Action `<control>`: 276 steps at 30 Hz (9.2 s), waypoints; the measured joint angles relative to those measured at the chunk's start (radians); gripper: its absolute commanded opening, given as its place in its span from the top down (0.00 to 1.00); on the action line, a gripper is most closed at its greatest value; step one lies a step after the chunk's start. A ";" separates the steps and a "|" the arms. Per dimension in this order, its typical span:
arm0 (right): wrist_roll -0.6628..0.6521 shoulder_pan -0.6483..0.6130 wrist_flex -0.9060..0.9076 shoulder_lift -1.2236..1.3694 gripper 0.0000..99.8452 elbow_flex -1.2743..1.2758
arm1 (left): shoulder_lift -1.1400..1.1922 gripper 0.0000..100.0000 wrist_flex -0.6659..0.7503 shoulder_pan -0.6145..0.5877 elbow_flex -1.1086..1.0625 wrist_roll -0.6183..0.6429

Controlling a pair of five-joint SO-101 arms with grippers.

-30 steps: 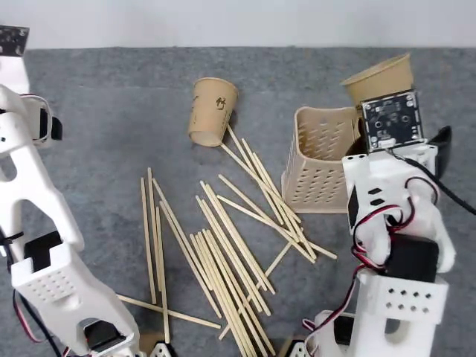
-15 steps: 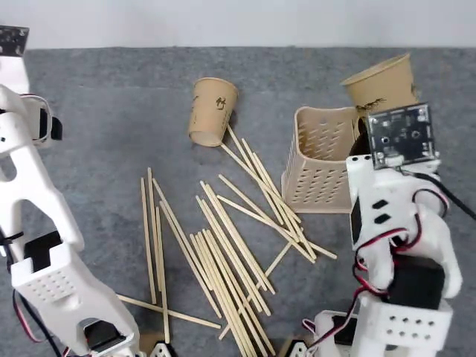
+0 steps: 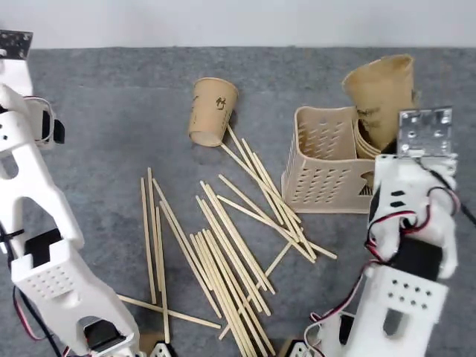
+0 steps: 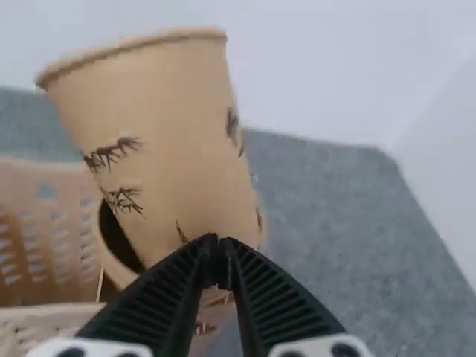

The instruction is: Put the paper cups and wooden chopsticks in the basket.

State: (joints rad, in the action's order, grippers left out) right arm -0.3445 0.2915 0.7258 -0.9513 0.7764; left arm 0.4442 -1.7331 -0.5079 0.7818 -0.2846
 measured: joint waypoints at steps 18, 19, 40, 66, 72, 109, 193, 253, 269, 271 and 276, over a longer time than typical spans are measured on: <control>-0.040 0.023 0.173 -0.296 0.99 -0.015 | 0.000 0.82 0.000 0.006 0.000 0.000; -0.040 0.023 0.173 -0.318 0.99 -0.023 | 0.000 0.82 0.000 0.006 0.000 0.000; 0.048 -0.163 0.414 -0.367 0.99 -0.061 | 0.006 0.81 0.026 0.278 0.063 0.009; 0.051 -0.348 0.598 -0.488 0.99 0.146 | 0.446 0.64 0.439 0.620 0.072 0.226; 0.051 -0.348 0.595 -0.488 0.99 0.146 | 0.529 0.64 0.529 0.615 0.072 0.226; 0.054 -0.348 0.674 -0.488 0.99 0.081 | 0.394 0.73 -0.002 0.606 0.537 0.094; -0.190 -1.185 0.987 0.123 0.82 -0.733 | -2.246 0.73 0.460 0.927 -2.010 -0.017; -0.324 -1.023 1.020 0.333 0.99 -0.980 | -2.248 0.64 0.546 0.825 -1.998 -0.029; -0.328 -0.961 1.023 0.330 0.99 -1.011 | -2.248 0.61 0.549 0.727 -2.048 -0.101; -0.347 -0.910 1.023 0.330 0.99 -1.030 | -2.248 0.61 0.552 0.687 -2.048 -0.101; -0.414 -0.749 1.023 0.330 0.99 -1.091 | -2.248 0.61 0.559 0.569 -2.048 -0.101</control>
State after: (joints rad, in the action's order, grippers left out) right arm -0.7587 -0.4572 1.7492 -0.6214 -0.3145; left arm -1.8036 -1.1745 0.0614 -1.2666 -0.3859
